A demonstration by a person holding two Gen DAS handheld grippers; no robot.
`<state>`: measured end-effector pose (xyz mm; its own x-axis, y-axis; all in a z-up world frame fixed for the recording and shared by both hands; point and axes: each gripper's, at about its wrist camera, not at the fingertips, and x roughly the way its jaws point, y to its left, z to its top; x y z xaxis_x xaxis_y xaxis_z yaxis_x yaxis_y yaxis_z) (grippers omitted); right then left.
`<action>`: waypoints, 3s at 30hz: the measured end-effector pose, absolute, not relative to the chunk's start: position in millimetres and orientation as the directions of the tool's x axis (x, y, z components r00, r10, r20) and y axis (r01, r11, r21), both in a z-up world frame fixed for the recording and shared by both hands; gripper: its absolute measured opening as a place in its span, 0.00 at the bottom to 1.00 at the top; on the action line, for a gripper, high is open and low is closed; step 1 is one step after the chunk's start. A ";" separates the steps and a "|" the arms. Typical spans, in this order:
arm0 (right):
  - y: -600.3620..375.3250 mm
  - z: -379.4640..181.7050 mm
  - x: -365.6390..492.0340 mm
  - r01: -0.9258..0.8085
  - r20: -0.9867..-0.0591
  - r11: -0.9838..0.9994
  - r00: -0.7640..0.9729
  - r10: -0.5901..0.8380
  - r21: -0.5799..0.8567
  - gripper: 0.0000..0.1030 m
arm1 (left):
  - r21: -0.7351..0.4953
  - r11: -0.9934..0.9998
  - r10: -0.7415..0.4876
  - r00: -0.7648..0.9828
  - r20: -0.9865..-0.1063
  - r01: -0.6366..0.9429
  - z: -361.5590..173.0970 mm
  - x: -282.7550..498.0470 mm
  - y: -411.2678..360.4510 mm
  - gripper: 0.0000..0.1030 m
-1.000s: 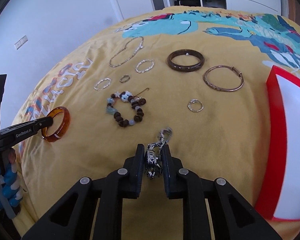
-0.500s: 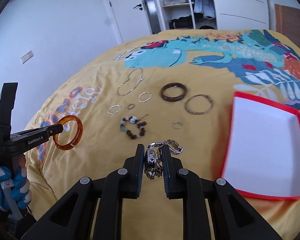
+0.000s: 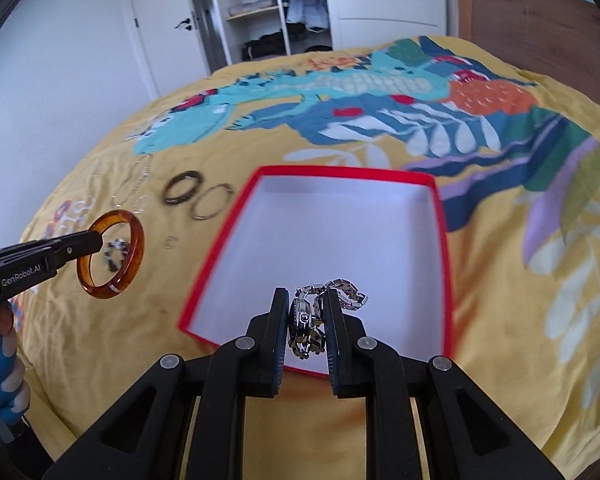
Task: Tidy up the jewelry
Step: 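Drop the amber bangle into the red box while the right tool drops the watch, then grasp the beaded bracelet with the left tool while the right tool grasps a small silver ring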
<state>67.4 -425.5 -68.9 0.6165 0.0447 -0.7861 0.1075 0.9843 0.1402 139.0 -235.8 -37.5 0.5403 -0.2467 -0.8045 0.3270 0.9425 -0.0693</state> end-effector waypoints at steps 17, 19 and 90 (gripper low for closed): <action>-456.7 -130.5 83.9 0.133 -0.886 0.986 0.463 0.025 0.097 0.17 | 0.036 0.889 -0.168 0.399 -0.902 0.456 -117.1 154.7 -332.4 0.09; -455.3 -132.3 85.5 0.127 -0.894 0.989 0.448 0.014 0.079 0.16 | 0.053 0.888 -0.155 0.406 -0.901 0.458 -117.8 153.8 -335.2 0.09; -232.3 -155.5 225.0 -0.058 -0.835 0.984 0.521 0.174 0.168 0.20 | -0.178 0.977 -0.214 0.493 -0.844 0.119 -145.9 233.6 -58.3 0.10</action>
<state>225.0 -232.3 -155.5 0.5215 0.1736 -0.8354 -0.0585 0.9841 0.1680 233.6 -58.3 -145.9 0.4925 -0.2141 -0.8436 0.1193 0.9767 -0.1782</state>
